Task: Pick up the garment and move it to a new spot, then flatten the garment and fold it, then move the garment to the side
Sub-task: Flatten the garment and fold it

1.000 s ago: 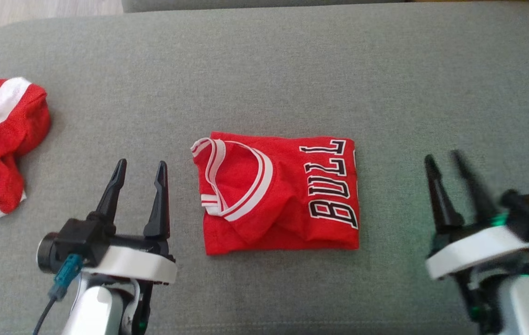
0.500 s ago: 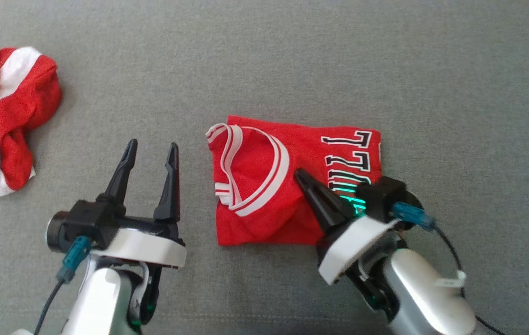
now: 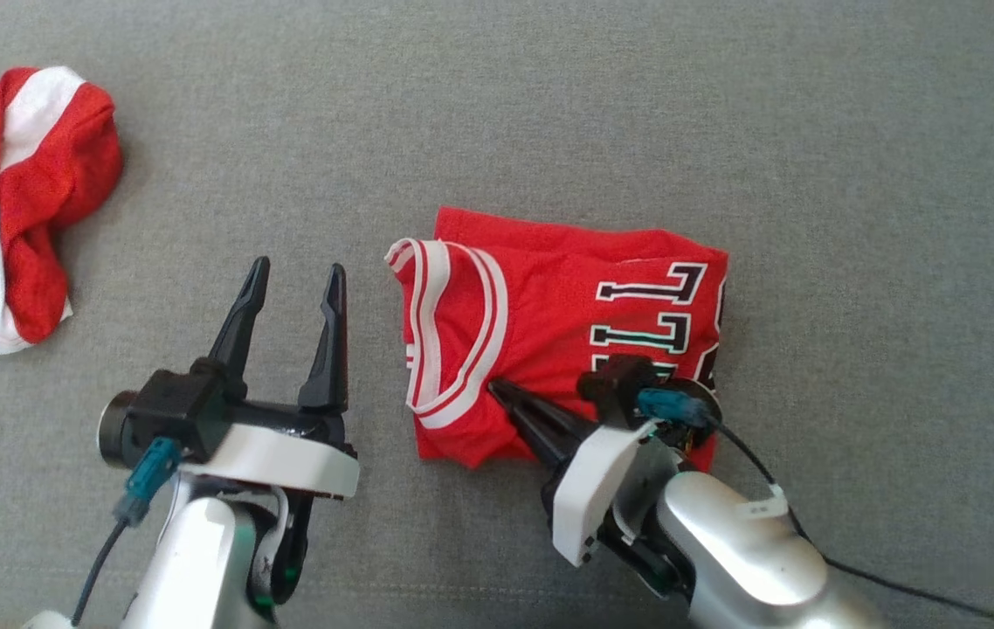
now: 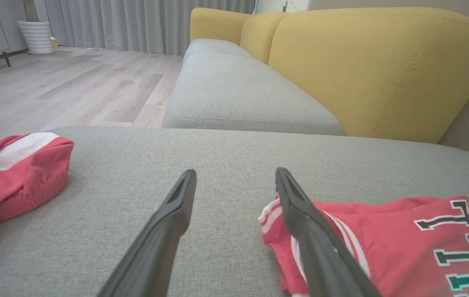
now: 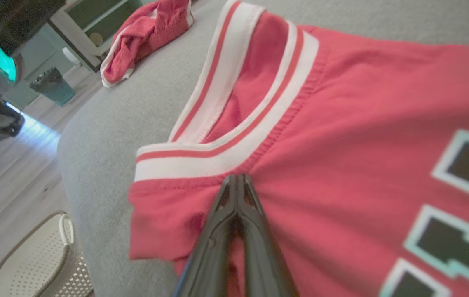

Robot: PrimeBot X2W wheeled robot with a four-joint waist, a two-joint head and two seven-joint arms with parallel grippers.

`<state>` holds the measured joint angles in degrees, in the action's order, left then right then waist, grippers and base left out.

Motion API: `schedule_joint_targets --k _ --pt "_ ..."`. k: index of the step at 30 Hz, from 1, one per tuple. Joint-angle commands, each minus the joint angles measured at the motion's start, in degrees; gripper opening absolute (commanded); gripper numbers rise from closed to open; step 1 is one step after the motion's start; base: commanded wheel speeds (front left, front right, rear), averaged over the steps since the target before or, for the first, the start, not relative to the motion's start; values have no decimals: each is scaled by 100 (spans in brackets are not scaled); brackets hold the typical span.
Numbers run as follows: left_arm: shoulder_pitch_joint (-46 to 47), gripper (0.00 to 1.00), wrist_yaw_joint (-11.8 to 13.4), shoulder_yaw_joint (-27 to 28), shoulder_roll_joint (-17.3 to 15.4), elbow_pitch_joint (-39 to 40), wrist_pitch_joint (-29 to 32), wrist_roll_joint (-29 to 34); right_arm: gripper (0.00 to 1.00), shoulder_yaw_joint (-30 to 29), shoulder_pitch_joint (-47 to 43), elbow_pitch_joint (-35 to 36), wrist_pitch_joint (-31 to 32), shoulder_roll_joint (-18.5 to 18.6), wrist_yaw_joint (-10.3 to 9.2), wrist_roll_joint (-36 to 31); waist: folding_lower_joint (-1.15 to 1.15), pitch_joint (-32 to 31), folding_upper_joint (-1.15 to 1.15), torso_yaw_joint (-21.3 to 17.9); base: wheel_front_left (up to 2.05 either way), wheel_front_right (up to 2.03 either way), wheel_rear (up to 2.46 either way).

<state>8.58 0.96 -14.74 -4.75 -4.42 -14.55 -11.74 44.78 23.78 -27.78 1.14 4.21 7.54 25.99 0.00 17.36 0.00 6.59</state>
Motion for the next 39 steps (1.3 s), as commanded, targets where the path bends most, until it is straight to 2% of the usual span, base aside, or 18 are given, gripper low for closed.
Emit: schedule_joint_targets --k 1,5,9,10,11,12,13,18,25,31,39 --pt "186 100 -12 179 -24 150 -44 -14 0 184 73 21 70 -132 -5 43 0 -16 0 -8 0 0 0" --pt "174 100 -20 188 -6 130 -44 -6 0 337 178 -155 -62 -133 -5 146 0 -93 0 -52 0 0 0" --pt "111 100 -27 238 -13 95 -44 -2 0 61 237 -12 -484 -133 -5 219 0 -223 0 -140 0 0 0" --pt "93 100 -31 252 -20 94 -44 1 15 -77 228 58 -583 -133 -5 219 0 -257 0 -168 0 0 0" --pt "74 100 -31 263 -27 91 -44 6 46 -246 206 143 -681 -124 -5 206 0 -293 0 -196 0 0 0" --pt "56 100 -34 269 -33 90 -44 13 100 -425 170 244 -766 -102 -5 186 0 -330 0 -223 0 0 0" --pt "22 100 -32 290 -55 98 -44 27 100 -825 62 470 -893 -29 -5 98 0 -397 0 -280 0 0 0" --pt "-46 100 1 347 -121 152 -44 82 100 -2070 -418 1155 -992 170 -5 -271 0 -574 0 -395 0 0 0" --pt "-224 100 86 466 -255 240 -44 162 100 -3484 -1276 2225 -572 302 -5 -892 0 -861 0 -522 0 0 0" --pt "-515 100 115 521 -349 279 -44 160 100 -4038 -1907 2900 -155 284 -5 -1211 0 -1144 0 -582 0 0 0" --pt "-864 100 127 486 -431 272 -7 135 100 -4228 -2371 3272 154 250 -5 -1342 0 -1480 0 -596 0 0 0"
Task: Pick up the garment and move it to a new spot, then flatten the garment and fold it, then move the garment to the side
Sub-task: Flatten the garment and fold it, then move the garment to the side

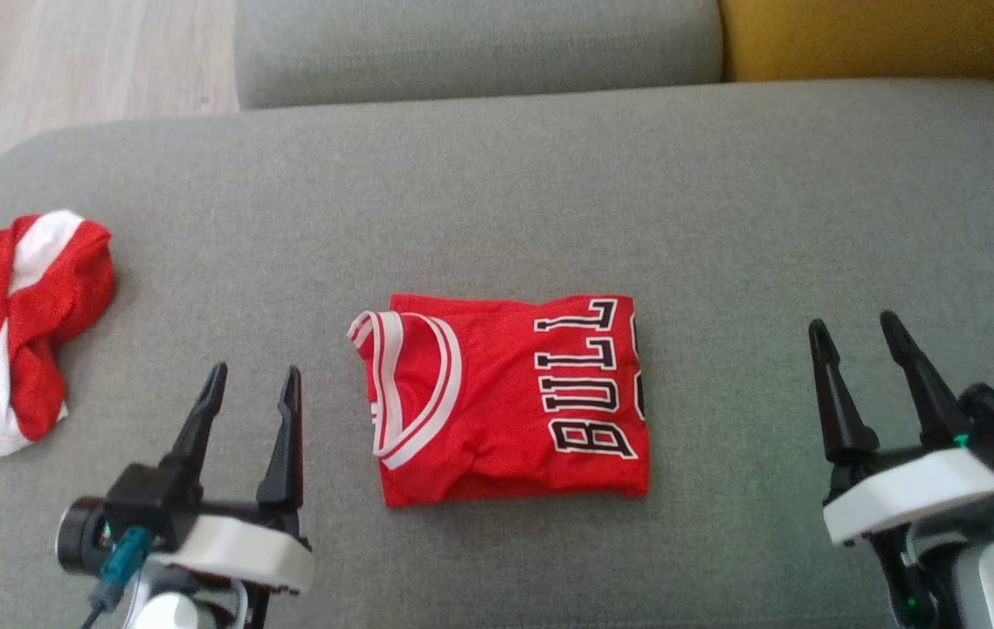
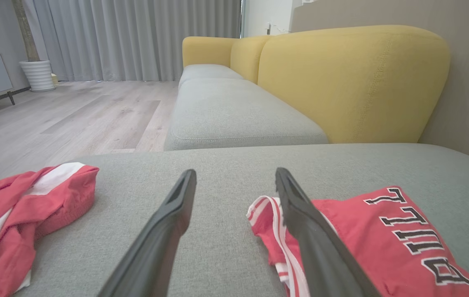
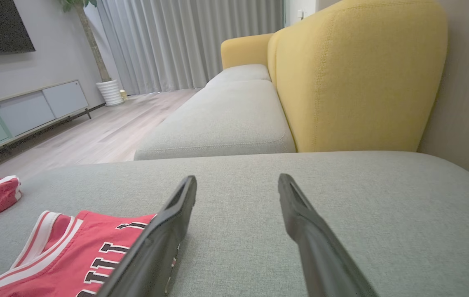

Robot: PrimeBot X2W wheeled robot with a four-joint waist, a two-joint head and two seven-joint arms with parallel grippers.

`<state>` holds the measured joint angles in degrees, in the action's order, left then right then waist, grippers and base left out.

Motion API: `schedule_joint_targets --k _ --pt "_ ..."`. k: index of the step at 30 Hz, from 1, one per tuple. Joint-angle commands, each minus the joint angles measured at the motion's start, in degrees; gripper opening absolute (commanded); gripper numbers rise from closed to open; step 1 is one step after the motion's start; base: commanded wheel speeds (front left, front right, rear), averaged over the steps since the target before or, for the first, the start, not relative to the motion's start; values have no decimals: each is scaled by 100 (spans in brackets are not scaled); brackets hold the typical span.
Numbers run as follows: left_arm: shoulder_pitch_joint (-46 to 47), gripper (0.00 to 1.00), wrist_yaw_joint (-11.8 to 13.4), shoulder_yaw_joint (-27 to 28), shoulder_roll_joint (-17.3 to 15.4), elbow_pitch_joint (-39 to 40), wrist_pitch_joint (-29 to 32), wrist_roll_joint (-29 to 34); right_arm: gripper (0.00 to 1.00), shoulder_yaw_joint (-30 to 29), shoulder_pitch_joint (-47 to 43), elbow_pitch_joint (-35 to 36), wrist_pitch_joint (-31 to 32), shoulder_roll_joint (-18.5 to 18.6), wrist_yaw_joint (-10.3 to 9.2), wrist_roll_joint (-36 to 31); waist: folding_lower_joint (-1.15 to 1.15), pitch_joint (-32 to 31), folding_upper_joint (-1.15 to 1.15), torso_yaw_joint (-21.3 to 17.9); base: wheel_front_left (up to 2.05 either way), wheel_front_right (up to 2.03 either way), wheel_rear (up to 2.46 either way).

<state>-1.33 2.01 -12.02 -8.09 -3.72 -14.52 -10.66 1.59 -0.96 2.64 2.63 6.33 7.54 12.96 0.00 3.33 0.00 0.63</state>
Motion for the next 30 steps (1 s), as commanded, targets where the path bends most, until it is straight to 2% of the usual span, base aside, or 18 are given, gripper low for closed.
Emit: schedule_joint_targets --k 1,10,30 --pt "76 100 28 203 -101 204 0 24 100 67 46 254 27 32 -5 -53 0 -121 0 3 0 0 0" --pt "-218 100 99 181 -137 203 57 -27 100 -138 -337 443 167 -98 -5 -207 0 -381 0 24 0 0 0" --pt "-204 100 199 122 -183 201 112 -86 100 -220 -406 461 287 -233 -5 -282 0 -391 0 43 0 0 0"
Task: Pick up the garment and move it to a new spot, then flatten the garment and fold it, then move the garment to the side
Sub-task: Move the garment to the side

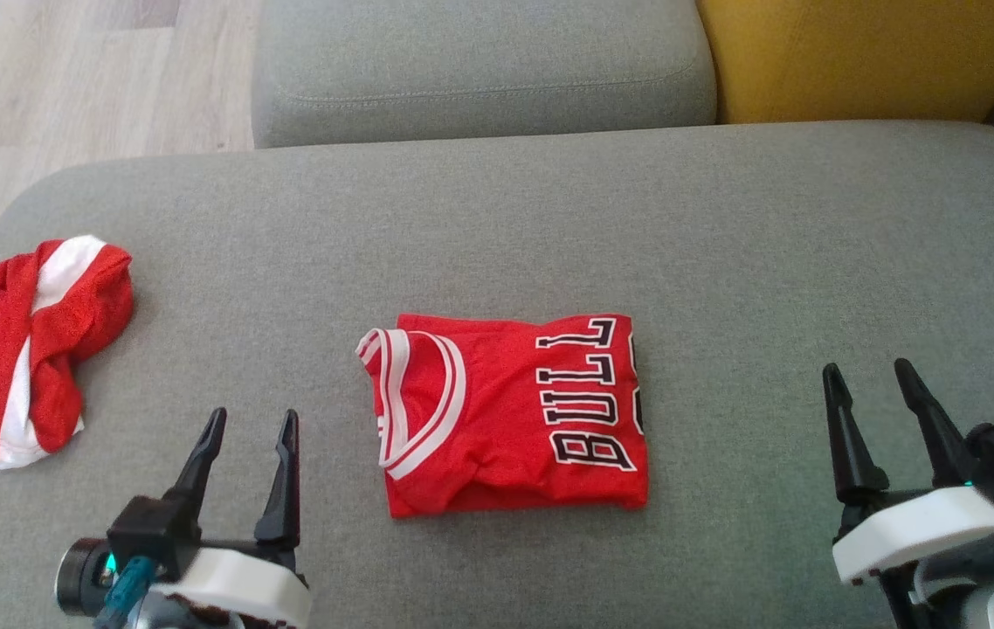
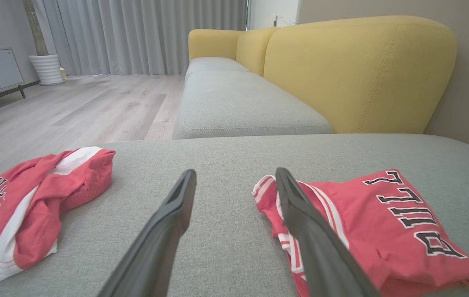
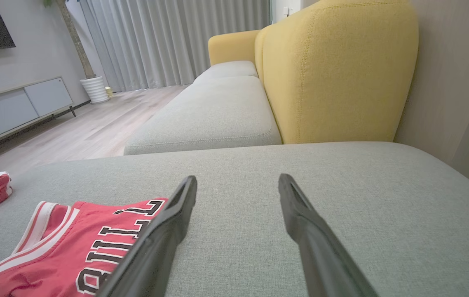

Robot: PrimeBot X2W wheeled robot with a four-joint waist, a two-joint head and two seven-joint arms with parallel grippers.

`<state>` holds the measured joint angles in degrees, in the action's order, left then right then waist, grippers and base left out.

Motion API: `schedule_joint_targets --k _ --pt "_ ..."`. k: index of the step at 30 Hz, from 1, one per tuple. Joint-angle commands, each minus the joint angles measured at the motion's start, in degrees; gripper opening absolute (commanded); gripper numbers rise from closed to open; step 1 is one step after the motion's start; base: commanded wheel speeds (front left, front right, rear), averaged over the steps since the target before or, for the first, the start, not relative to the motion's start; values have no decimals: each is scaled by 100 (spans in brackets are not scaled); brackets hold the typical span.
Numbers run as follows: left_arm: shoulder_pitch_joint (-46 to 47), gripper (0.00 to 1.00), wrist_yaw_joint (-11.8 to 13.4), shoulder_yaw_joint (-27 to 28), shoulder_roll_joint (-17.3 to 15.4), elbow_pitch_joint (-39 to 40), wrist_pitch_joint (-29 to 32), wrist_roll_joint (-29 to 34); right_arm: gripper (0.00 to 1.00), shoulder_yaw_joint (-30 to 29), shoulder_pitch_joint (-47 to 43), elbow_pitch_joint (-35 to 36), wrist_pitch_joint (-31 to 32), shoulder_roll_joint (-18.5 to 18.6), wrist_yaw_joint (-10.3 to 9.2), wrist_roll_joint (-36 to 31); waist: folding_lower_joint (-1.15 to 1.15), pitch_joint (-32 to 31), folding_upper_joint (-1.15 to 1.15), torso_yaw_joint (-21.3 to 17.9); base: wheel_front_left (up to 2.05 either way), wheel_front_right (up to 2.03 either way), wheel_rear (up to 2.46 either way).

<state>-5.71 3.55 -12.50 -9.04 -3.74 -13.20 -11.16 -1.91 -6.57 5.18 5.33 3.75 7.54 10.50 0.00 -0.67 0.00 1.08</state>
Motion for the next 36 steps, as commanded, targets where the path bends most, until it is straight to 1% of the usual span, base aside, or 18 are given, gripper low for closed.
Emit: schedule_joint_targets --k 1,9,16,21,27,31,32,33,34,36 --pt "241 100 47 168 -89 207 -23 -40 100 137 164 203 20 22 -5 -36 0 17 0 -3 0 0 0" --pt "312 100 74 160 -102 226 -44 -52 100 153 232 154 23 22 -5 -25 0 108 0 9 0 0 0" --pt "614 100 43 92 -76 299 -81 -31 100 258 448 -101 59 26 -5 6 0 423 0 211 0 0 0" --pt "920 100 -12 7 -7 311 -121 -5 100 531 817 -741 68 33 -5 138 0 735 0 488 0 0 0" --pt "1194 100 -86 -65 83 228 -163 32 100 1058 1311 -1856 14 29 -5 360 0 995 0 812 0 0 0" --pt "1311 100 -107 -56 137 188 -175 46 100 1262 1539 -2526 110 27 -5 447 0 1109 0 961 0 0 0" --pt "1344 100 -110 -42 160 210 -176 46 73 1277 1602 -2621 75 25 -5 465 0 1137 0 987 0 0 0" --pt "1368 100 -115 -29 176 235 -177 52 38 1290 1655 -2709 43 23 -5 485 0 1164 0 1004 0 0 0" --pt "1387 100 -118 -11 193 265 -177 60 0 1317 1706 -2787 16 20 -5 515 0 1187 0 1014 0 0 0" --pt "1400 100 -129 39 238 336 -178 91 0 1399 1831 -2982 -60 33 -5 567 0 1227 0 1014 0 0 0"
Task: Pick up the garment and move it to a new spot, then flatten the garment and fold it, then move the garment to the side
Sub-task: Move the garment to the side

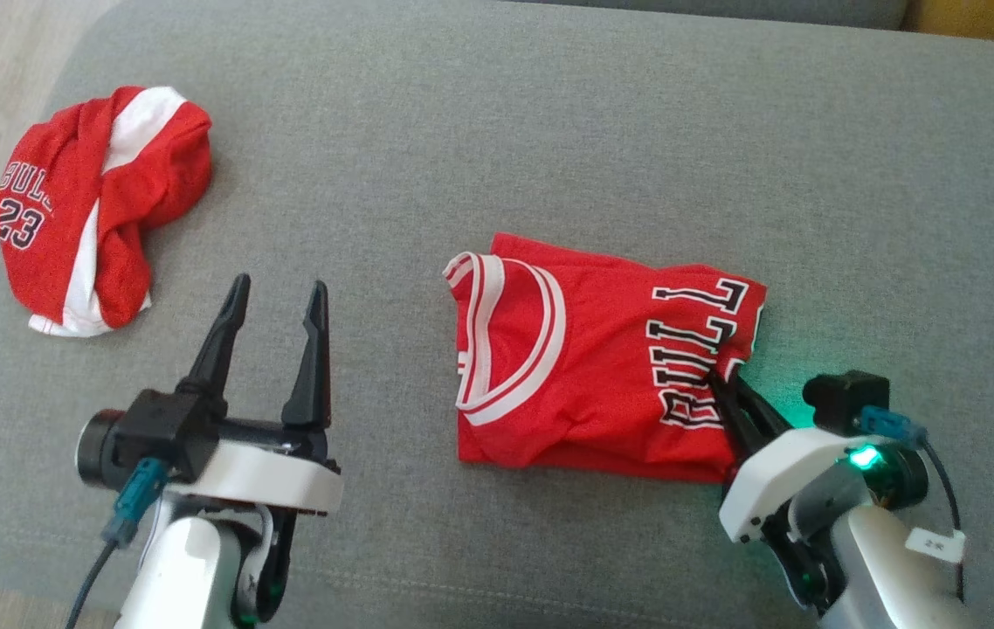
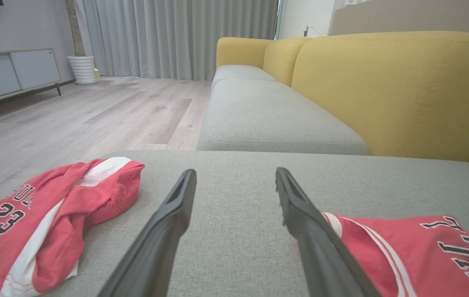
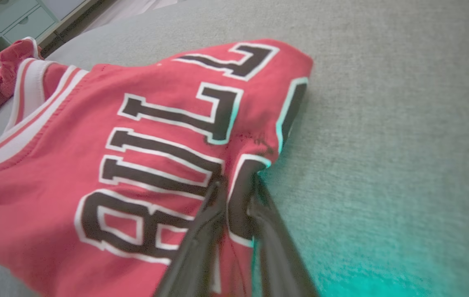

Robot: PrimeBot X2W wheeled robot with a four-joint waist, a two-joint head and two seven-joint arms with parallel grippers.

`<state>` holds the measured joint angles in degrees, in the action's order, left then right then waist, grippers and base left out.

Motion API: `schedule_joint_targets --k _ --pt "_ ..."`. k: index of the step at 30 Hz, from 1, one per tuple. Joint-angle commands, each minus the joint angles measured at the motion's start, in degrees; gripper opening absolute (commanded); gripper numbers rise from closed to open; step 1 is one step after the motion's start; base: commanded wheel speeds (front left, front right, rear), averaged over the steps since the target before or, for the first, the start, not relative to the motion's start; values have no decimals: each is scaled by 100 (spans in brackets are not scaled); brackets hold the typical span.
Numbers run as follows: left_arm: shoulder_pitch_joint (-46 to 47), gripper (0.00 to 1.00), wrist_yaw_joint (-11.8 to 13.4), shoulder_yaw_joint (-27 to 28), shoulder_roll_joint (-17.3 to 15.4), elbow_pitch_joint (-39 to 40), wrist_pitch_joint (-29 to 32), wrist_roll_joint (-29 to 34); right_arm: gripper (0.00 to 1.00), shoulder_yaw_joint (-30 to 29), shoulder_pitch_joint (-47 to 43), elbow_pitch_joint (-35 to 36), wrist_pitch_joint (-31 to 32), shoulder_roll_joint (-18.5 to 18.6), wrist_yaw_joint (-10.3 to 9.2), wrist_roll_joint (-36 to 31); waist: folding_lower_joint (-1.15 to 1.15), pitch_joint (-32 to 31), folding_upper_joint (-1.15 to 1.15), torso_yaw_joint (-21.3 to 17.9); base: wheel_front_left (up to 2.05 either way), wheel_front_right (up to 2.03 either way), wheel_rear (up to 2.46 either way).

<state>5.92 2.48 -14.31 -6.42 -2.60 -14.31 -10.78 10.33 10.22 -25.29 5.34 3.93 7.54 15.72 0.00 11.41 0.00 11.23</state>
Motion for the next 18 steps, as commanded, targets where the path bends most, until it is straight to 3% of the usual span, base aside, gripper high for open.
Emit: schedule_joint_targets --k 1,8,18 --pt "236 100 -21 241 -12 243 -67 66 0 208 193 25 -91 24 -5 58 0 33 0 -18 0 0 0" --pt "226 100 -70 334 38 346 -68 174 0 434 406 129 -303 209 -5 21 0 58 0 -355 0 0 0" --pt "275 100 -149 426 47 486 -68 291 0 457 664 559 -250 765 -5 -117 0 196 0 -1330 0 0 0"
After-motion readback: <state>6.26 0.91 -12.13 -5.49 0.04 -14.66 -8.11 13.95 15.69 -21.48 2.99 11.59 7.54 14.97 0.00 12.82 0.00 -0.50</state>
